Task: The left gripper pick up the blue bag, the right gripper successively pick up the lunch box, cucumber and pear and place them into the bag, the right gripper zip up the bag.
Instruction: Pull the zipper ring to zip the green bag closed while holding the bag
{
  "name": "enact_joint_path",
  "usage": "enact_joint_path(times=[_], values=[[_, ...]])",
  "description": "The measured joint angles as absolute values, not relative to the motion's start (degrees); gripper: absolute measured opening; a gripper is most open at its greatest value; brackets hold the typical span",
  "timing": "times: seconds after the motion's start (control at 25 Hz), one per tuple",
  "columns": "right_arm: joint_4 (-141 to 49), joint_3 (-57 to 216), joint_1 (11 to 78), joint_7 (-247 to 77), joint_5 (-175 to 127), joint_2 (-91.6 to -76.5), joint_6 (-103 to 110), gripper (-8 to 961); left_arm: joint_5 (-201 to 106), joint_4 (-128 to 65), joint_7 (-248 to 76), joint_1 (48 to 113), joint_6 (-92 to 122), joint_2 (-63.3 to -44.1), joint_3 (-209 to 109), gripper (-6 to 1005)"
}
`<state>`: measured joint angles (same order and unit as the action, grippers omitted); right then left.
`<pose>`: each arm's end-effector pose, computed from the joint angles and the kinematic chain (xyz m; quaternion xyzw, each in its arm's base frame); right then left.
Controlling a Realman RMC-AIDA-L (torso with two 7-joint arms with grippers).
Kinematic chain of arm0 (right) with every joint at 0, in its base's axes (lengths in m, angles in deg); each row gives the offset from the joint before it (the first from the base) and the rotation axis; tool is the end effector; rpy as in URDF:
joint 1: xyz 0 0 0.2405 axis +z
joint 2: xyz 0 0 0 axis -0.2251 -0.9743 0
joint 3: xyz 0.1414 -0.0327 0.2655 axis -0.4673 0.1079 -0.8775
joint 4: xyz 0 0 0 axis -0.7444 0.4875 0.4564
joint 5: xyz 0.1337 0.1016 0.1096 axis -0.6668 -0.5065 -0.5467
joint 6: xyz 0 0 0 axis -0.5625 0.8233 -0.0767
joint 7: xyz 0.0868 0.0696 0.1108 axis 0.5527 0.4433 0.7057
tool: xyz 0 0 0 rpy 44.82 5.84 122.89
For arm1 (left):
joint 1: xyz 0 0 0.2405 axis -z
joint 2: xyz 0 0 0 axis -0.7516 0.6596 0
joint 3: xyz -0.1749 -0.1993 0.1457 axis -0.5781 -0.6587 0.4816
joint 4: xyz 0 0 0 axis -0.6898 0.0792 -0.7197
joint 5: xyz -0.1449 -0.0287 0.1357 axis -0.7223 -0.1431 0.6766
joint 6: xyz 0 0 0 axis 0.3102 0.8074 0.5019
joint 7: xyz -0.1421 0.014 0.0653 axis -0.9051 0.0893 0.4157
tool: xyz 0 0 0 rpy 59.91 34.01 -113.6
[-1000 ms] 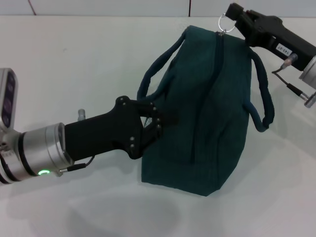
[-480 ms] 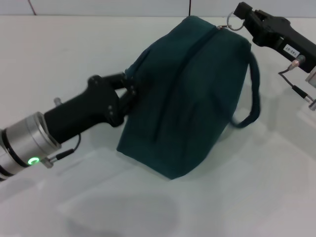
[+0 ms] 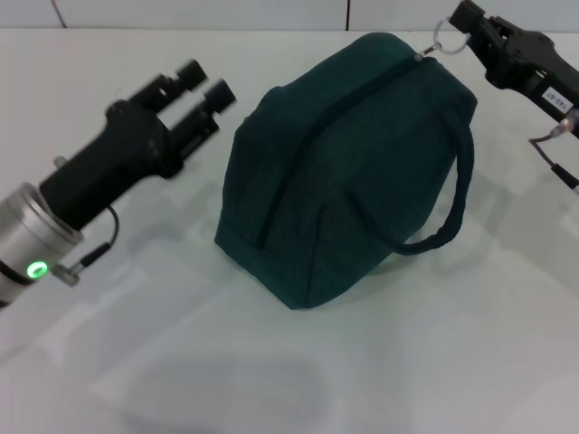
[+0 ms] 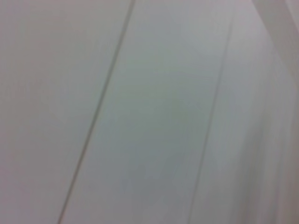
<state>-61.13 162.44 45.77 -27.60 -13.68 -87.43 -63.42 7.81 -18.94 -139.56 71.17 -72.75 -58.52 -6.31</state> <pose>0.2317 0.3953 -0.0314 -0.7818 0.2520 0.5118 0.2516 -0.2909 0.3077 -0.0259 -0.7797 -0.2116 -0.5195 0.2782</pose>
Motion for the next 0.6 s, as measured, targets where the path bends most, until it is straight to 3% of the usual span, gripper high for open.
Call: enact_joint_path(times=[0.44, 0.6], values=[[-60.93, 162.45, 44.25, -28.39, -13.94, -87.36, -64.61, 12, 10.47, -2.61, -157.91, 71.84, -67.23, -57.58, -6.07, 766], [-60.94, 162.45, 43.9, -28.8, -14.19, -87.32, -65.71, 12, 15.36, 5.89, -171.09, 73.5, -61.67, -55.17, -6.17, 893]])
